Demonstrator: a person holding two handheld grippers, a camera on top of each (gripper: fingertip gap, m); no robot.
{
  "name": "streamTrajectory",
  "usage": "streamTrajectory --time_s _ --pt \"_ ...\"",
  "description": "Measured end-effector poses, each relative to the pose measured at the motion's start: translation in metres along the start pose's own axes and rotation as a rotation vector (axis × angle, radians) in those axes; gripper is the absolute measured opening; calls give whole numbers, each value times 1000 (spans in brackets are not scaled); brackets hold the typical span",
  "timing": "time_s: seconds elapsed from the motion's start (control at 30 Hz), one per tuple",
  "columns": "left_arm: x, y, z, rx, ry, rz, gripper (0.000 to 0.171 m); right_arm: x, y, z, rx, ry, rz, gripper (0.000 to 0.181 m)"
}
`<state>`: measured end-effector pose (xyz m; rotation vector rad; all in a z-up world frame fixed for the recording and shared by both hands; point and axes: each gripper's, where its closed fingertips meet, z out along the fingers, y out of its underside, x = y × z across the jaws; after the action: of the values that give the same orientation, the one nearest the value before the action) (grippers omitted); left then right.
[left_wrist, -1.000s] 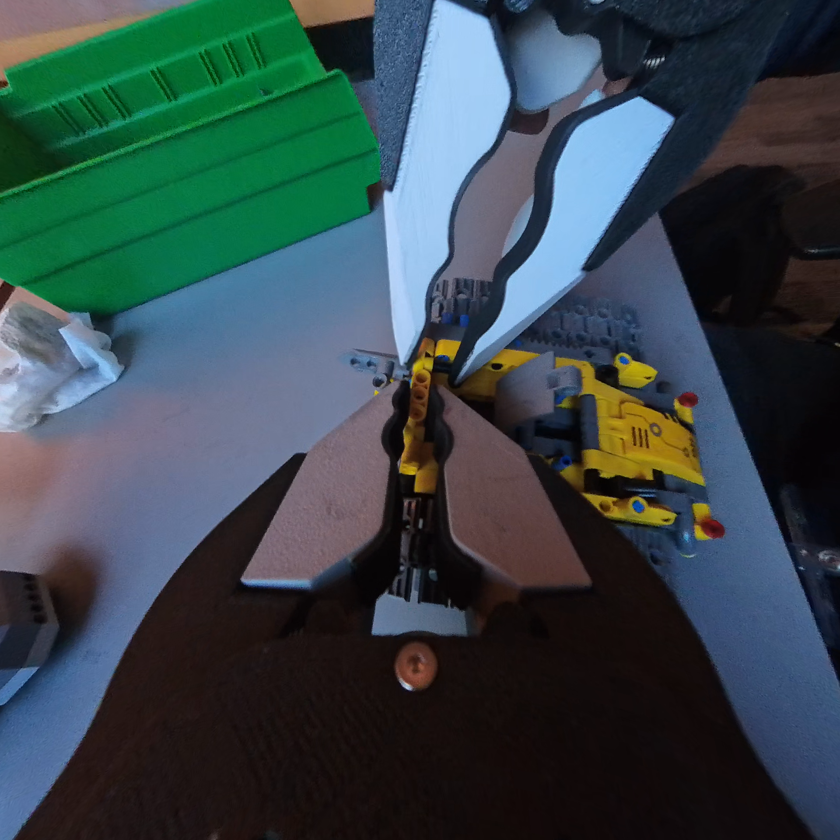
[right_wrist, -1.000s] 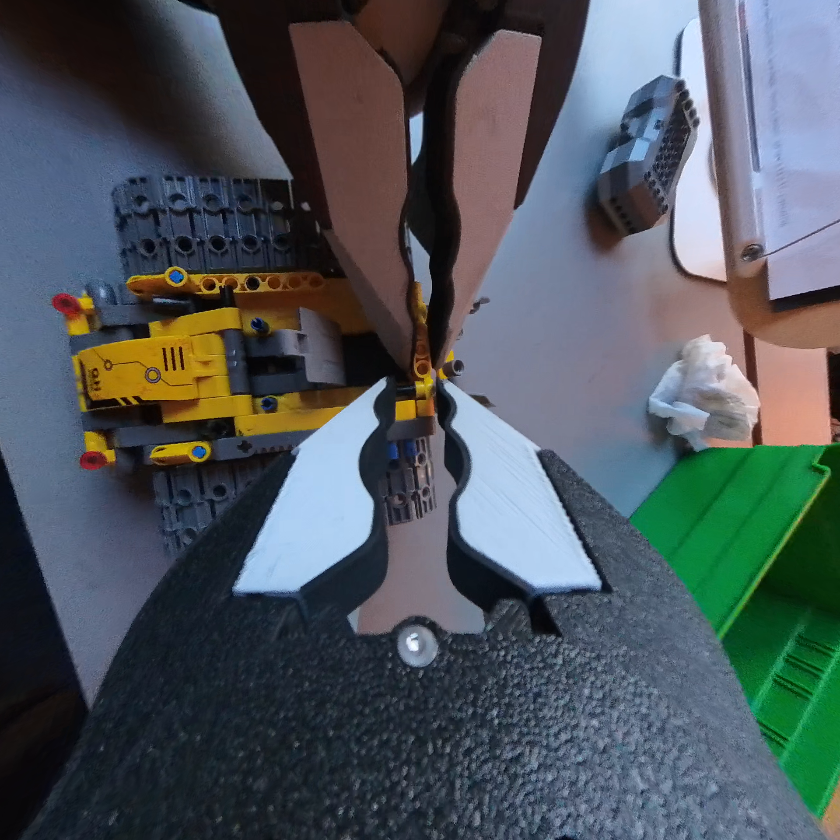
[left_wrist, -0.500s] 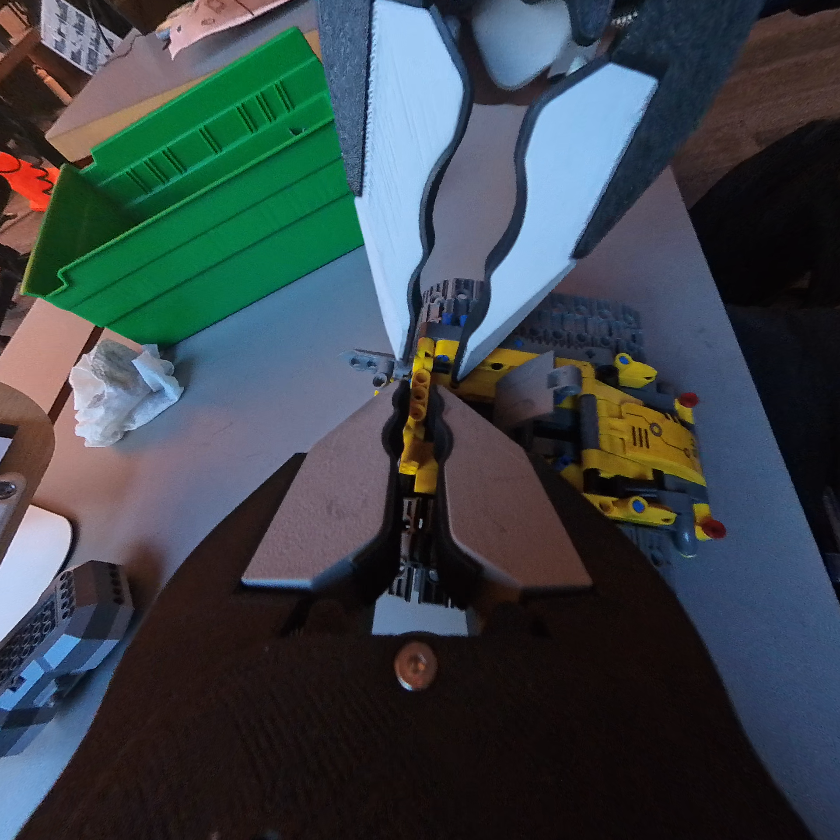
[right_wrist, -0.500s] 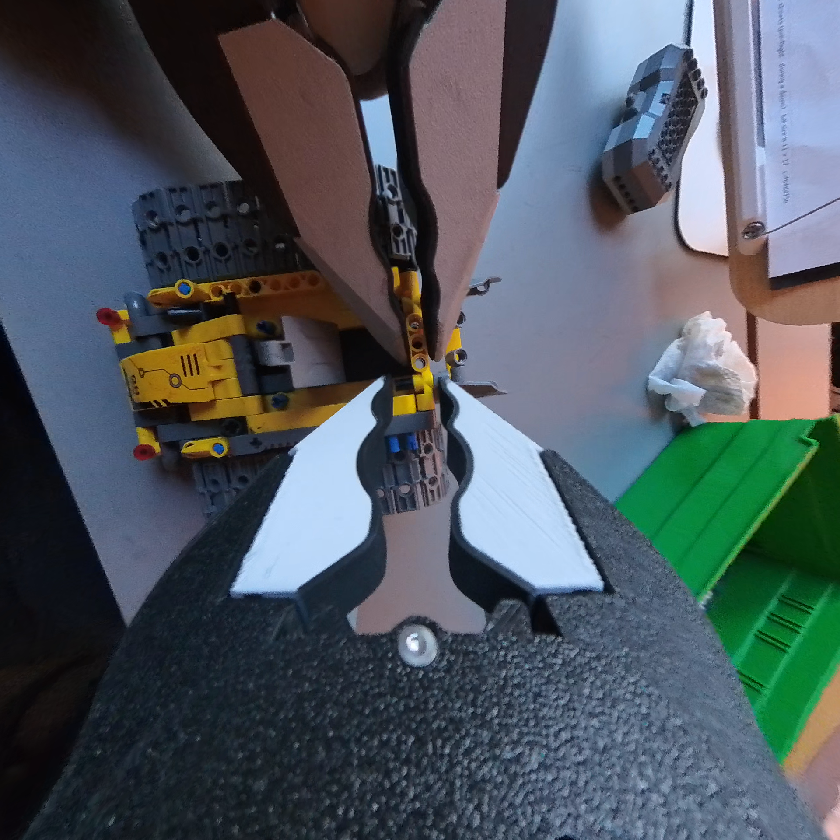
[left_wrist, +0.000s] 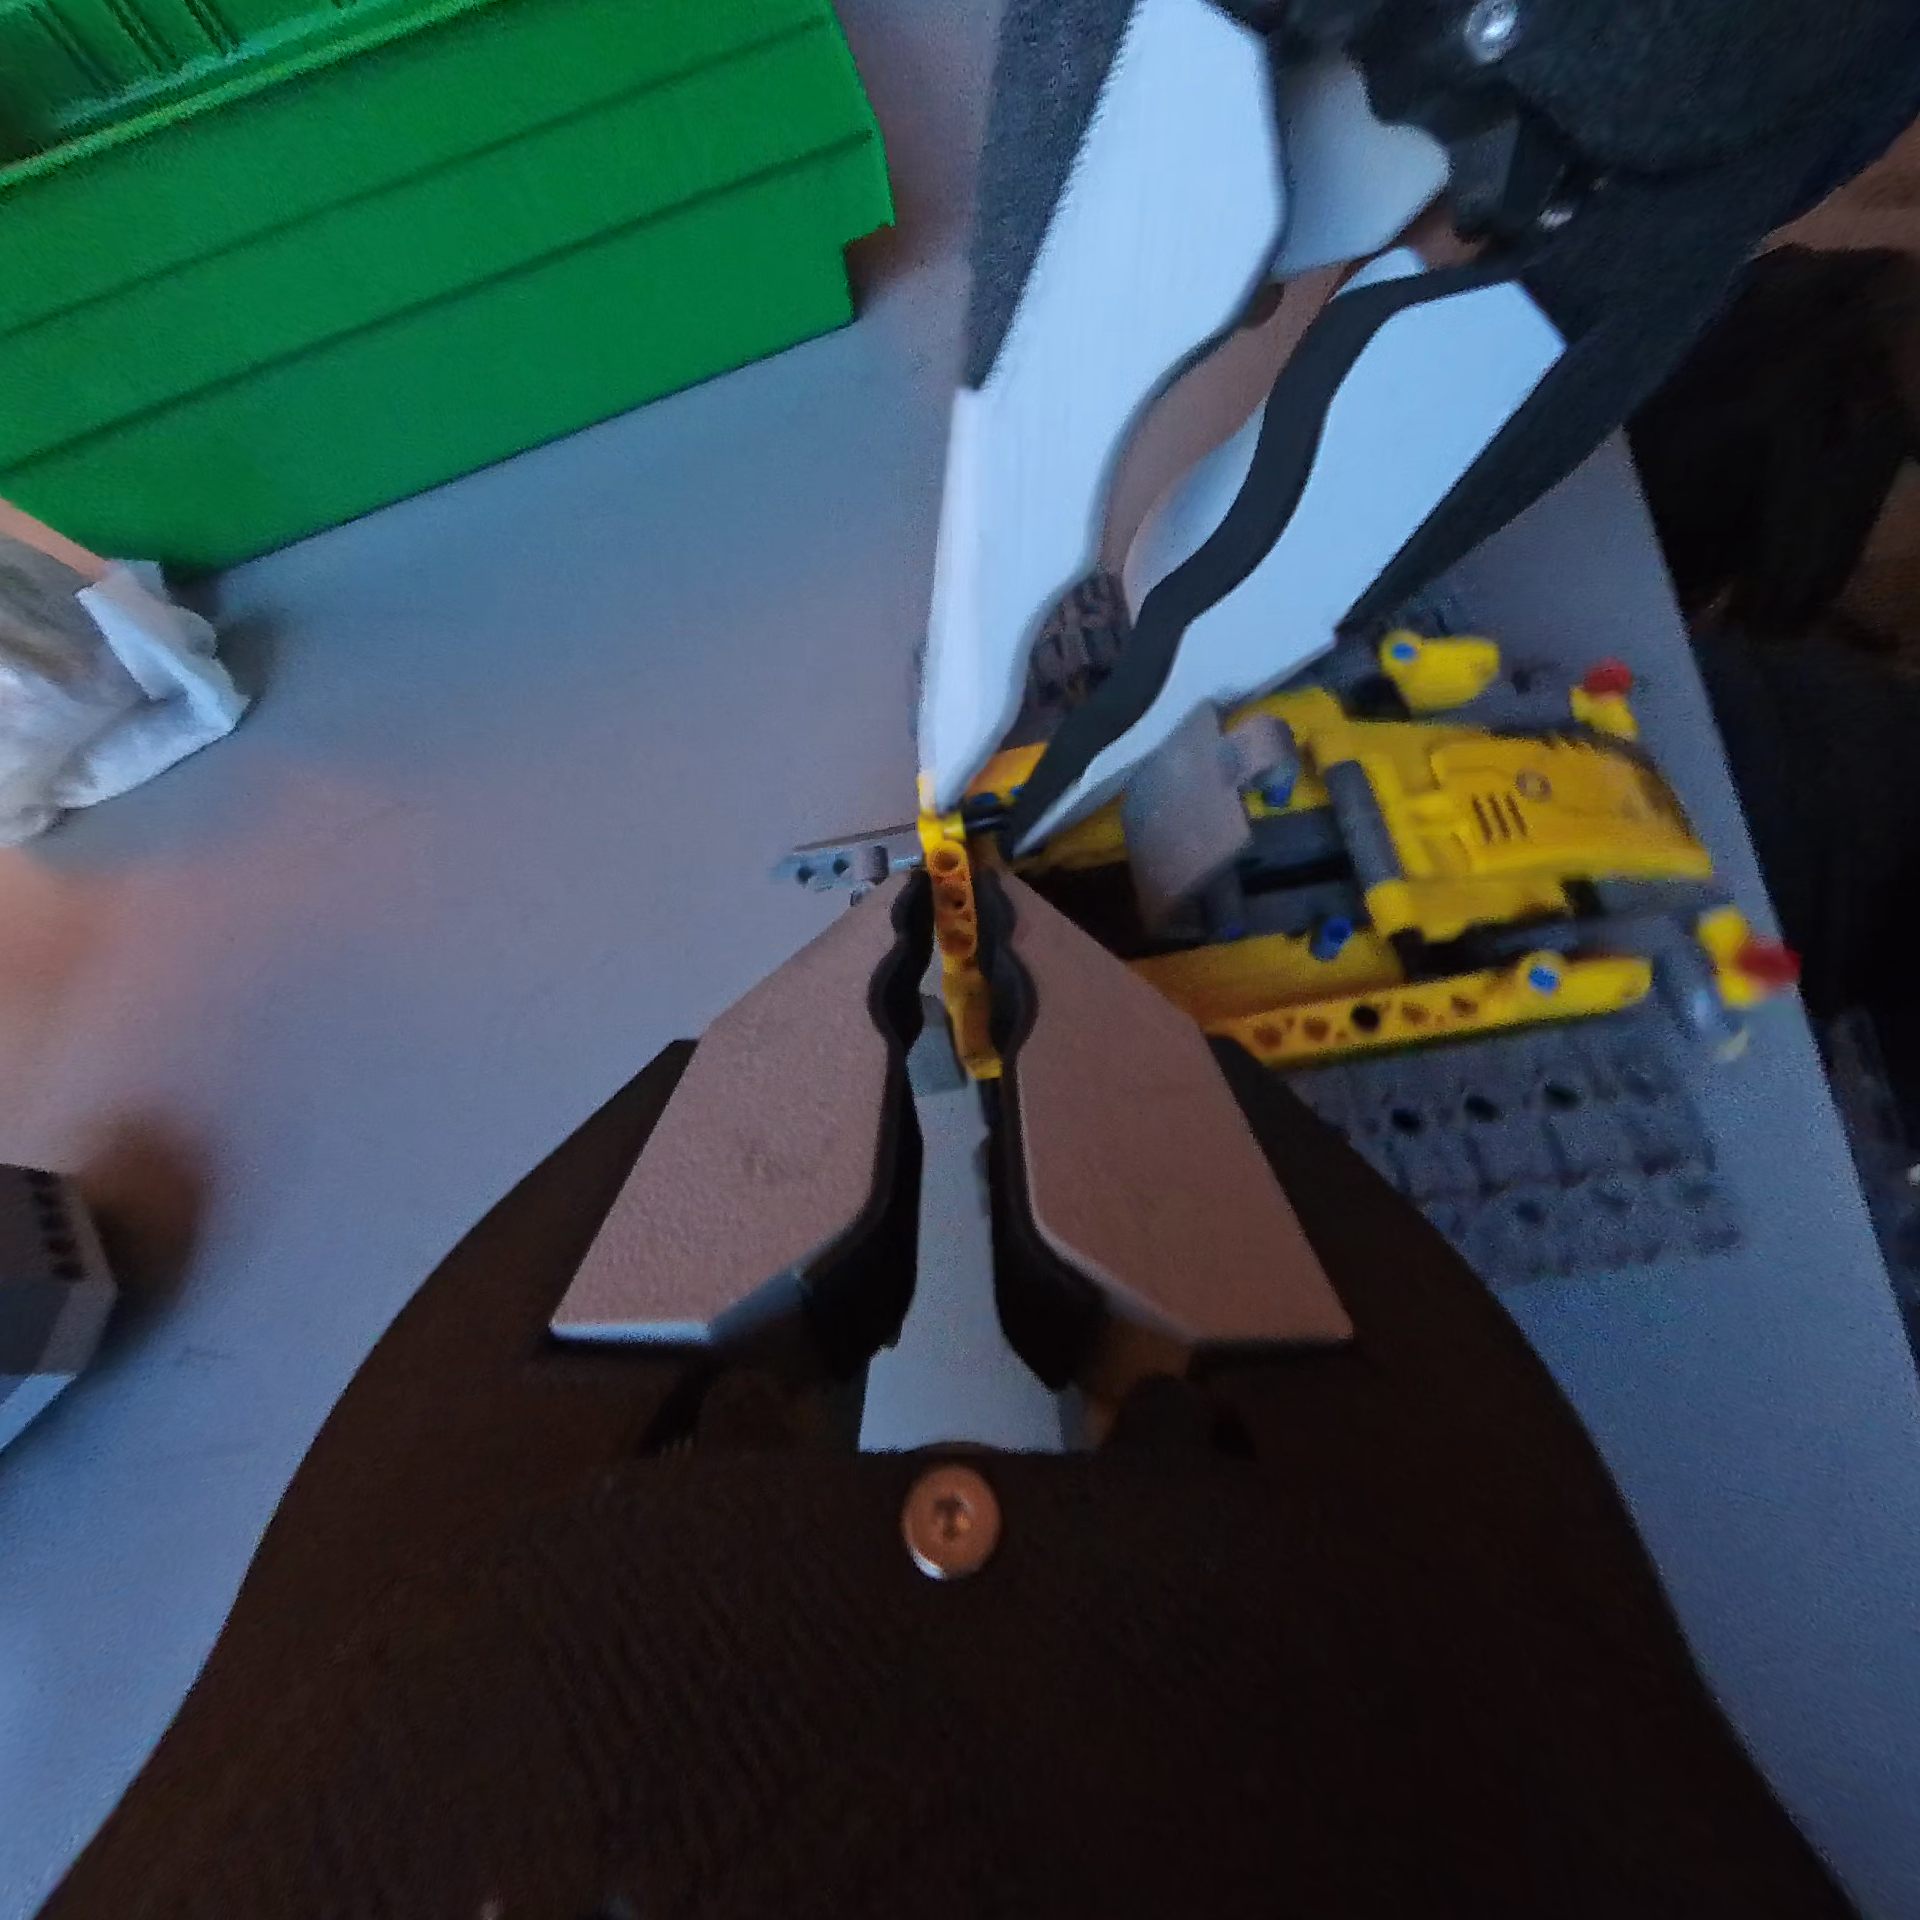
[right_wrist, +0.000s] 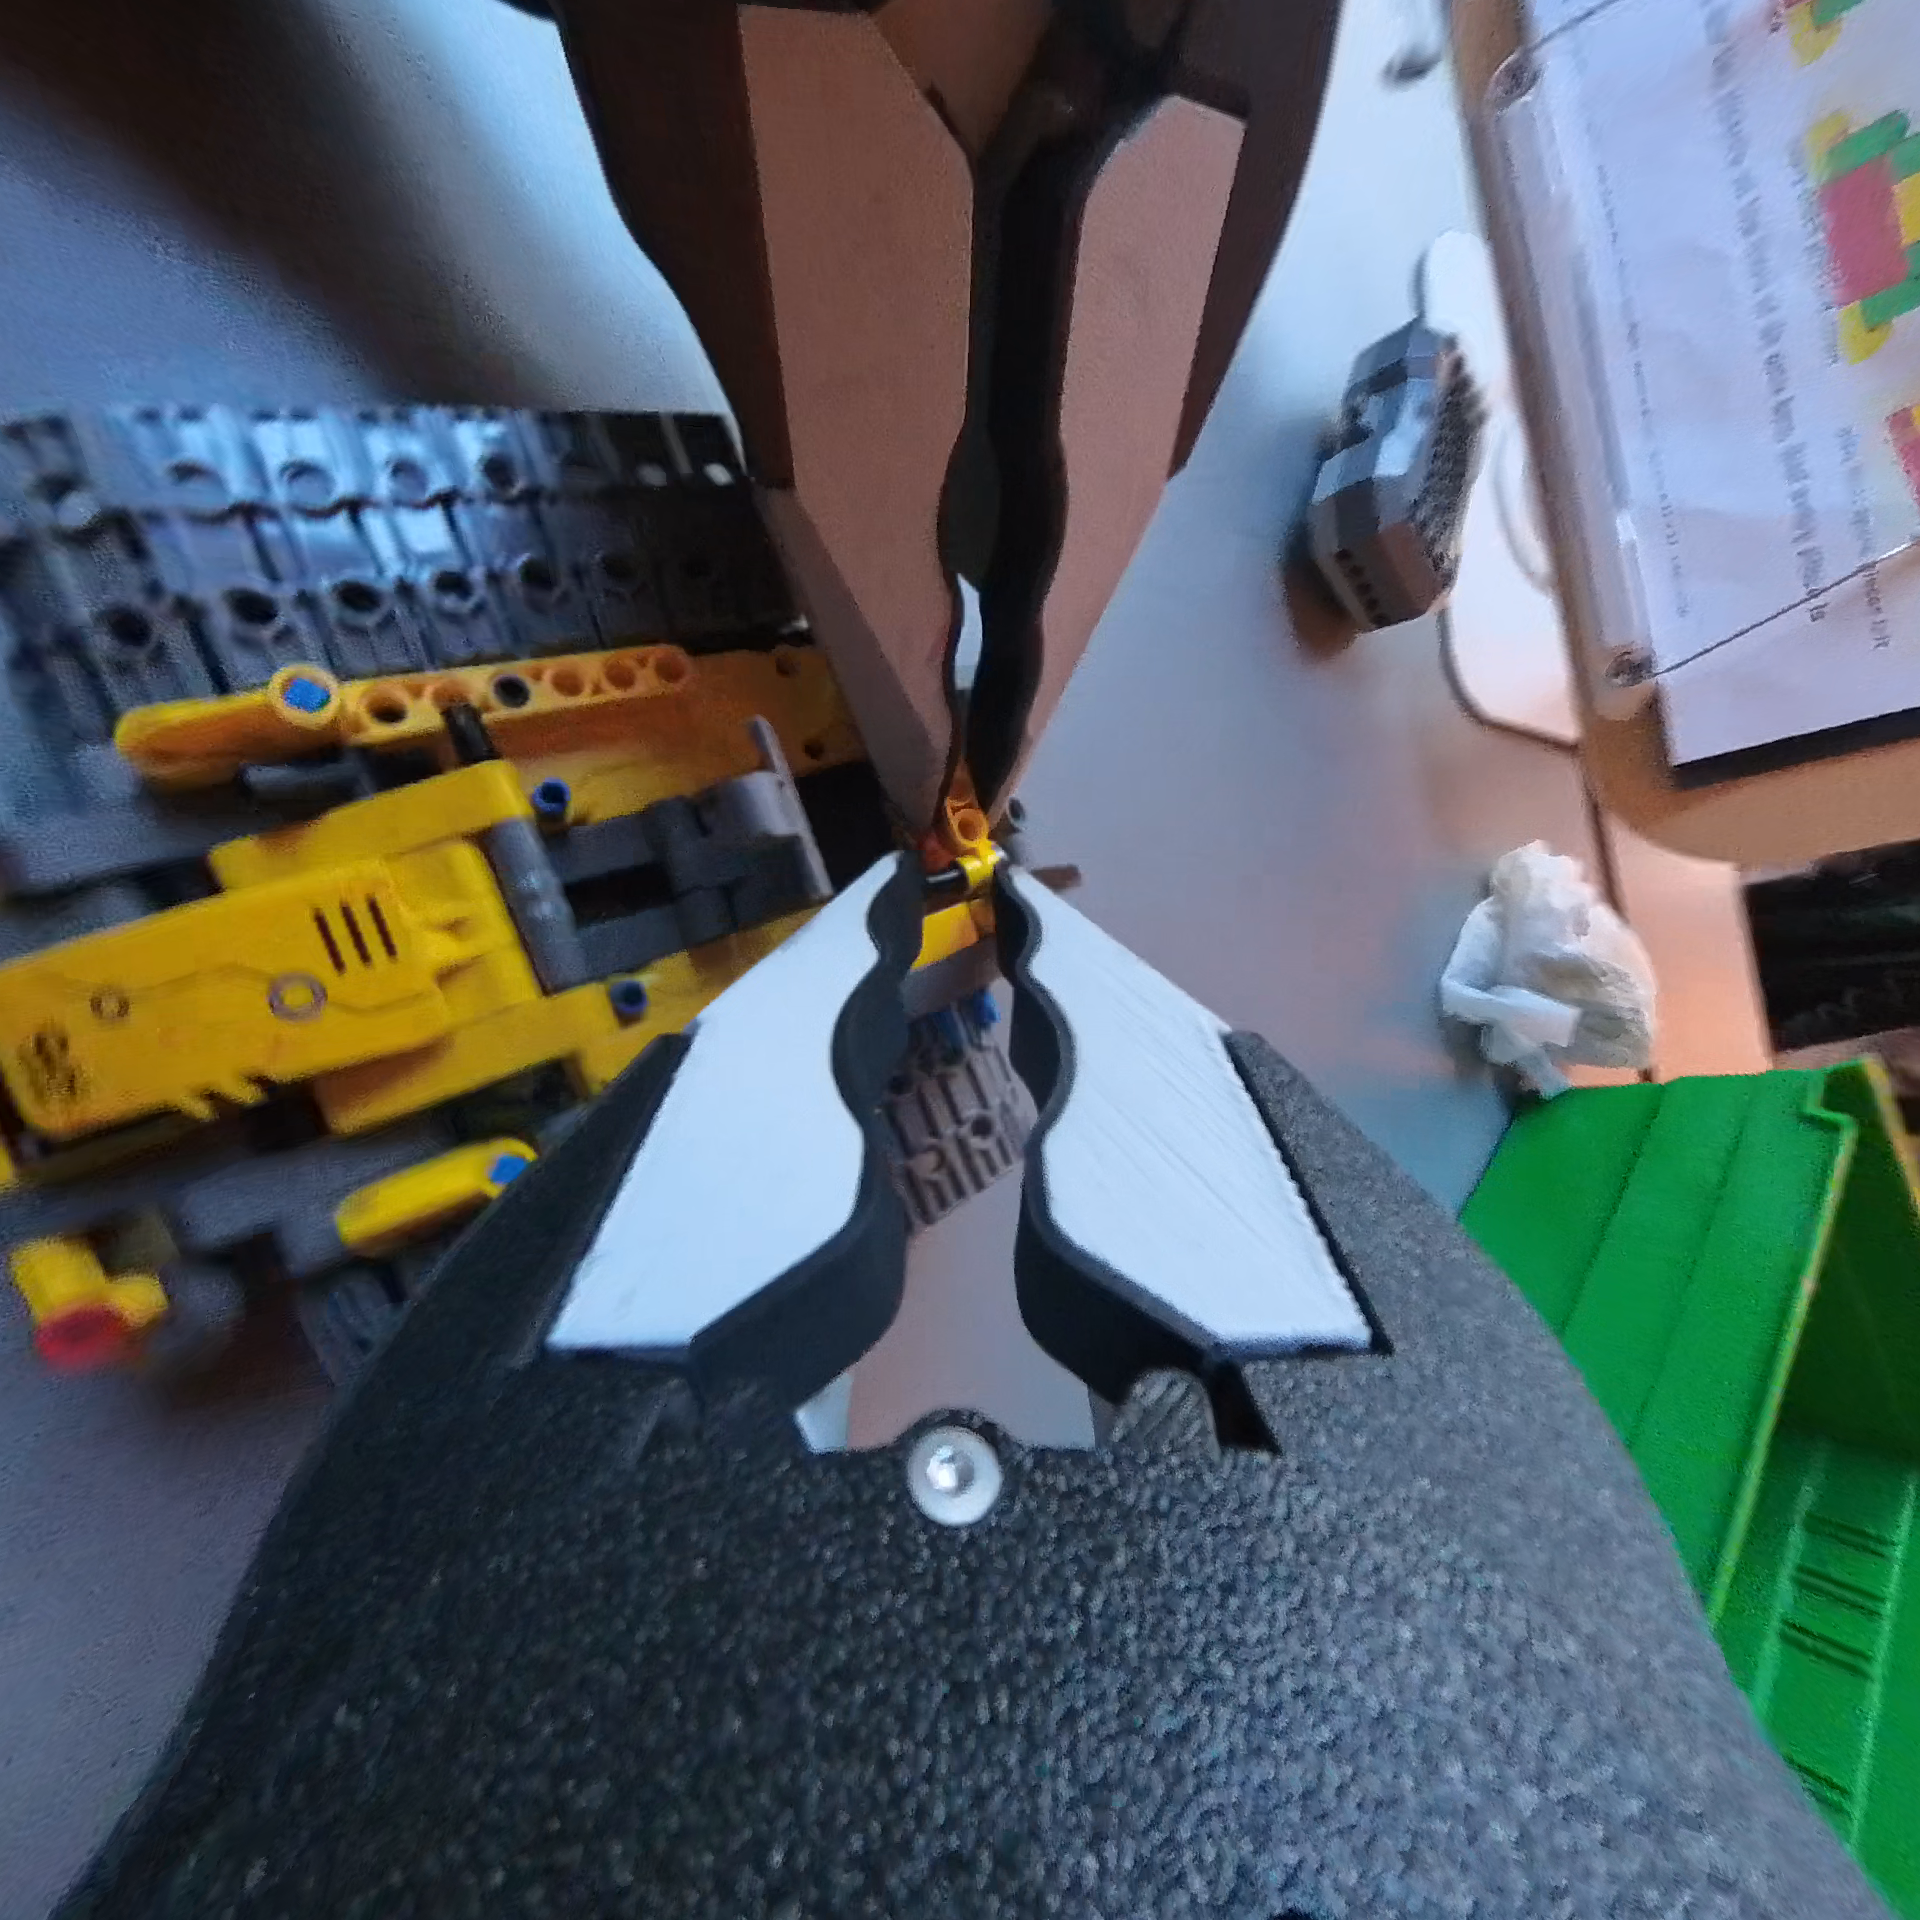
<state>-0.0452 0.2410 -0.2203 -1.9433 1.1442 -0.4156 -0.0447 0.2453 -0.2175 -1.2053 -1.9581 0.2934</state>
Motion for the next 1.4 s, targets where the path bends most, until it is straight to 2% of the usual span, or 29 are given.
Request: streamTrajectory --time_s 0.07,0.17,0.23,0.4,0.5,0.53,0.6,0.67,0.77,1.0,1.17,1.27,1.4 --pt "-1 4 -4 8 6 0 7 1 -3 3 44 25 14 4" --pt "-1 7 -5 14 26 -7 7 -1 -6 5 137 -82 206 5" --pt "0 7 -5 12 25 7 7 -1 -7 5 165 -96 264 5" --pt "2 2 -3 54 62 -22 7 -4 -6 0 126 -181 231 6" --pt "1 0 -2 41 22 35 6 -3 -6 -12 102 -279 199 0" --pt "1 0 -3 43 21 29 6 0 -5 -14 98 -297 217 2" --pt "1 0 -3 49 34 3 6 3 -3 -13 63 -327 256 22" --pt "1 0 -3 51 37 -4 6 0 -3 -10 23 -355 255 29" --pt "2 0 -3 53 31 0 6 1 -2 -4 -41 -347 229 22" --pt "3 0 -3 60 35 11 6 -6 1 0 -193 -477 247 16" --pt "4 0 -4 65 51 6 6 -8 0 -1 -219 -517 214 16" --pt "4 1 -4 66 53 -5 6 -8 0 1 -185 -532 229 16" --pt "5 1 -3 75 96 -56 6 -9 -1 2 -102 -442 178 14"
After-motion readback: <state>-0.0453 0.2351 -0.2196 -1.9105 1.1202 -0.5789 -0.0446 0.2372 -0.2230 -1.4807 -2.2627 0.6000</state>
